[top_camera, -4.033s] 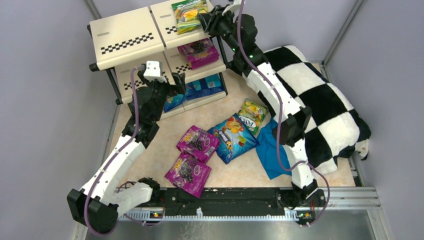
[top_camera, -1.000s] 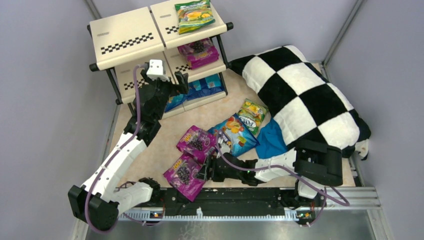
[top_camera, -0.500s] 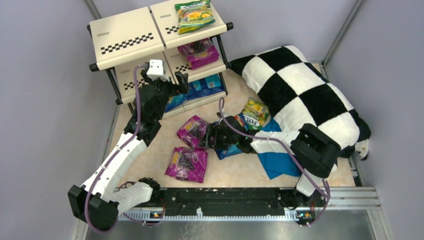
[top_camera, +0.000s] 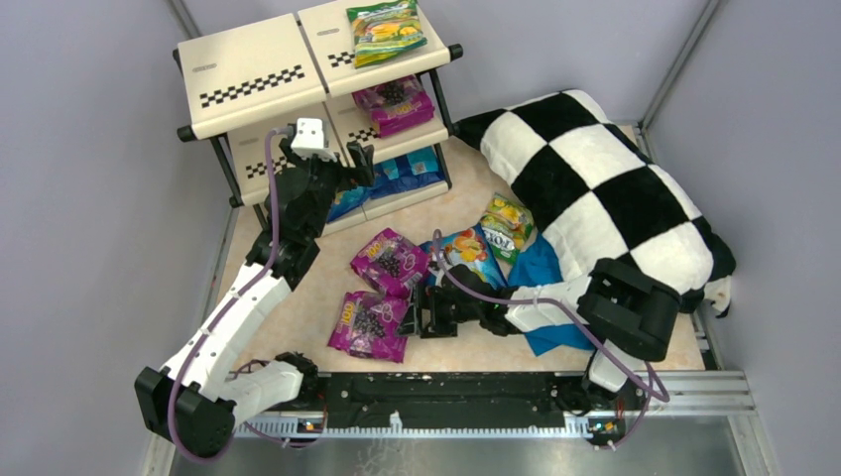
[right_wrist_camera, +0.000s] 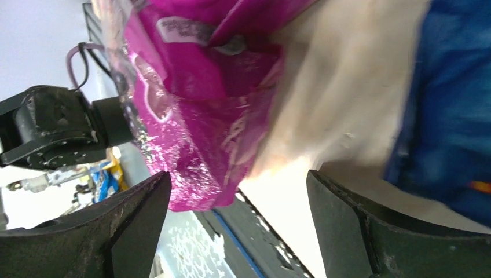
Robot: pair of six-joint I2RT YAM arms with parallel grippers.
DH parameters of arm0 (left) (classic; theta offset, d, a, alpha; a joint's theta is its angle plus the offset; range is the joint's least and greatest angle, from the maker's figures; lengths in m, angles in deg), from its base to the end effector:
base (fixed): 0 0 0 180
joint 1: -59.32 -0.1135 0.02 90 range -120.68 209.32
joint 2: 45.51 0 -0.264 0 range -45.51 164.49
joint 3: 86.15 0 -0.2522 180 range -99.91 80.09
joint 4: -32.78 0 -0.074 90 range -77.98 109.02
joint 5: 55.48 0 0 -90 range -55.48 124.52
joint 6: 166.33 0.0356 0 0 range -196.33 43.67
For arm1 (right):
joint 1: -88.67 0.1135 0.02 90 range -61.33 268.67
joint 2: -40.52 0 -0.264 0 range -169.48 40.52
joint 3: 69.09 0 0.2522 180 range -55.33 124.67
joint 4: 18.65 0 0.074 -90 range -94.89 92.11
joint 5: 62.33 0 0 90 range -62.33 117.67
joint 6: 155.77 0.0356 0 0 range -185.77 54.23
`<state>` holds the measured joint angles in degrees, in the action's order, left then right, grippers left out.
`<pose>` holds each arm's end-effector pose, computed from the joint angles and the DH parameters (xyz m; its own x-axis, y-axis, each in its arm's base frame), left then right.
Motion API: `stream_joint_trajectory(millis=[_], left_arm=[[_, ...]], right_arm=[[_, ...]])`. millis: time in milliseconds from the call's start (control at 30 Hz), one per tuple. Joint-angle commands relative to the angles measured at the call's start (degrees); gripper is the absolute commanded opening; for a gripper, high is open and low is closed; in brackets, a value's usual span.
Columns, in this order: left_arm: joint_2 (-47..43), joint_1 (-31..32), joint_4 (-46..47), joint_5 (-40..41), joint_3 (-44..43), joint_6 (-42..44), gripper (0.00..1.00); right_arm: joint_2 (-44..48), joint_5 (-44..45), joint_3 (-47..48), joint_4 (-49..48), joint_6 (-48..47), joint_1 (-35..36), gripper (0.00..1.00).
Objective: Place and organize the candy bags onto the shelf
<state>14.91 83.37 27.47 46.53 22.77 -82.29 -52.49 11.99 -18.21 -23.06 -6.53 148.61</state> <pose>0.2275 -0.0934 0.3999 0.0629 -0.1393 -0.9882 0.2171 0.9684 -0.1227 0.1452 0.2701 0.1417 -0.9648 -0.0154 -0.2625 -0.2176 0.6070 0.7643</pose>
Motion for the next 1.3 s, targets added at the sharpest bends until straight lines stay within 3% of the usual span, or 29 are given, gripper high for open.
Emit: stream_joint_trajectory(millis=[0, 67, 167, 400, 567, 867, 1000, 1133, 1267], left_arm=[[0.3, 0.4, 1.4, 0.3, -2.1, -0.3, 0.99], [0.5, 0.4, 1.4, 0.5, -2.0, -0.1, 0.99], [0.7, 0.5, 1.4, 1.3, -2.0, 0.4, 0.99], [0.5, 0.4, 1.4, 1.3, -2.1, 0.7, 0.99], [0.5, 0.5, 1.4, 1.3, -2.2, 0.7, 0.99], [0.8, 0.5, 1.5, 1.0, -2.2, 0.6, 0.99], [0.9, 0.5, 1.4, 1.0, -2.2, 0.6, 0.99], [0.8, 0.5, 1.4, 1.1, -2.2, 0.6, 0.99], [0.8, 0.5, 1.4, 1.1, -2.2, 0.6, 0.99]], right_arm=[[-3.6, 0.2, 0.2, -12.9, 4.7, 2.5, 0.80], [-5.6, -0.1, -0.5, -17.3, 5.7, 2.5, 0.74], [-7.4, -0.9, -0.7, -20.2, 5.8, 1.6, 0.74], [-7.5, -4.3, 2.9, -11.2, -1.6, -4.1, 0.81], [-9.7, -7.1, 5.1, -13.0, -5.5, -4.9, 0.83], [-19.1, -17.0, 7.5, -28.2, 0.2, -4.1, 0.77], [-19.6, -14.5, 7.1, -27.7, 1.2, -2.4, 0.72], [-19.8, -12.3, 6.4, -29.1, 3.9, -1.5, 0.54], [-19.1, -12.4, 5.2, -33.1, 7.8, -1.4, 0.45]])
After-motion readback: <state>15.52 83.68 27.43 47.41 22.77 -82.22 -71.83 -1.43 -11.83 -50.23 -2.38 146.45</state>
